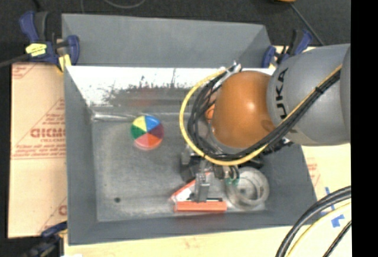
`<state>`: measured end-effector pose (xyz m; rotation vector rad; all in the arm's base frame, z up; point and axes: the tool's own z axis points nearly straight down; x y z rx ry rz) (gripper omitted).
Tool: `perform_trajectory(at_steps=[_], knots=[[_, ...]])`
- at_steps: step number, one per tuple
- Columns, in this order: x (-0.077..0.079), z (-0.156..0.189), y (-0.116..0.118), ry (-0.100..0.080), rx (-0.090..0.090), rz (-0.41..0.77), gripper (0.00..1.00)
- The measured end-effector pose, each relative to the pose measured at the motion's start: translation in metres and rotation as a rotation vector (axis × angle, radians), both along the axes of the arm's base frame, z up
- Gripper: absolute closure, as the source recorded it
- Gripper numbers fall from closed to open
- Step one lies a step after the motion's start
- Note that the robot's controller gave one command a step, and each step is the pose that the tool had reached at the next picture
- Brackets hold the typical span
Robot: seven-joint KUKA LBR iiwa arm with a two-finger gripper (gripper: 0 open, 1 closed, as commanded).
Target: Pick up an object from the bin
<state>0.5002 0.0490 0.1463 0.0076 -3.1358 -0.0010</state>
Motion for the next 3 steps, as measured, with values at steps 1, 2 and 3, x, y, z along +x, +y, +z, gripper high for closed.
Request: perform_trajectory(at_steps=[1,2,3], knots=[[0.002,0.004,0.000,-0.008,0.001,-0.002,0.00],[0.027,-0.006,-0.037,-0.010,0.001,-0.087,0.00],[0.042,-0.039,-0.040,-0.010,-0.003,-0.138,0.00]])
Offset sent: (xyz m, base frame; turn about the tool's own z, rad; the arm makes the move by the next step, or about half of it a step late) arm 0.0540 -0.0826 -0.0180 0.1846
